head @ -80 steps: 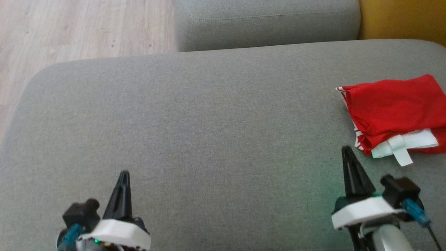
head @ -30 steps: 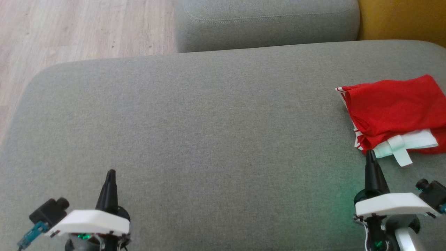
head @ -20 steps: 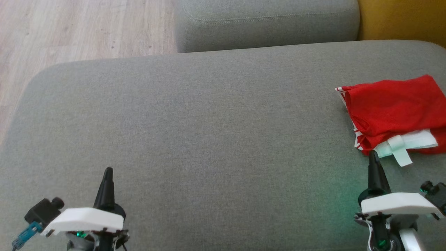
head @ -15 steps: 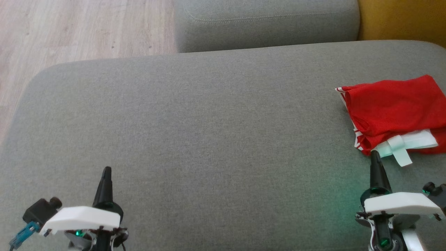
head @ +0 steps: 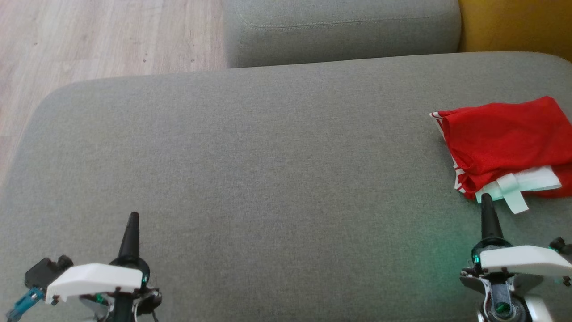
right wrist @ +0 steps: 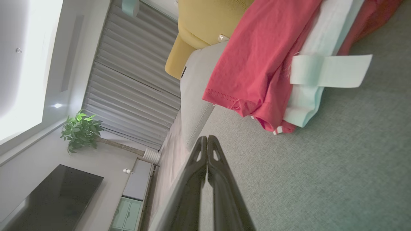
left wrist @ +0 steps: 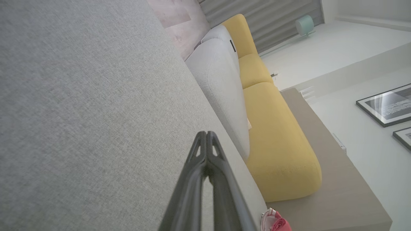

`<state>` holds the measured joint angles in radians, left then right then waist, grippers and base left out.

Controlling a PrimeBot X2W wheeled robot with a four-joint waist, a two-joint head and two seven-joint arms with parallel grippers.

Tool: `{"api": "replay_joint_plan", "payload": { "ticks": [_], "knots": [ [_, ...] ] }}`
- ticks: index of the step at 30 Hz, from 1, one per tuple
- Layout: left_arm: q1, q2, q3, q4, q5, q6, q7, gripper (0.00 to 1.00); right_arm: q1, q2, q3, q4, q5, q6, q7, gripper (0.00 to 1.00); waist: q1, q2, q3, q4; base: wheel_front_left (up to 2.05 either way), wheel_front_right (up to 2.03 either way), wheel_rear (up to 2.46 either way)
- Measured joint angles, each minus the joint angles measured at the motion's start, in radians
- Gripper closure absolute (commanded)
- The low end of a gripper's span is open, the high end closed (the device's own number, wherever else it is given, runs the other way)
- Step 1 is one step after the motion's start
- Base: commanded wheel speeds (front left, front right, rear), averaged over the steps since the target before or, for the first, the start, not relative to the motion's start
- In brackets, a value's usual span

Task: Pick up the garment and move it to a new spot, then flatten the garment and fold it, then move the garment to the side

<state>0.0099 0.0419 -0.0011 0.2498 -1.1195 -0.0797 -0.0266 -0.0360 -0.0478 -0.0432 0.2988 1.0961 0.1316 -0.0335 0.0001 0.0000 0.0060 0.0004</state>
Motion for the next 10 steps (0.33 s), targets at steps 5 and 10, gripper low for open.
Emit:
{"api": "replay_joint_plan", "payload": {
  "ticks": [5, 10],
  "knots": [
    [-0.009, 0.0, 0.012, 0.003, -0.053, -0.001, 0.018, 1.0, -0.001, 0.0, -0.007, -0.002, 0.057, 0.0, 0.015, 1.0, 0.0, 0.0, 0.0, 0.0, 0.0, 0.0, 0.0],
    [-0.019, 0.0, 0.017, 0.005, -0.105, -0.01, 0.031, 1.0, -0.001, 0.0, -0.017, -0.005, 0.114, 0.0, 0.027, 1.0, 0.0, 0.0, -0.001, 0.0, 0.0, 0.0, 0.0]
  ]
}}
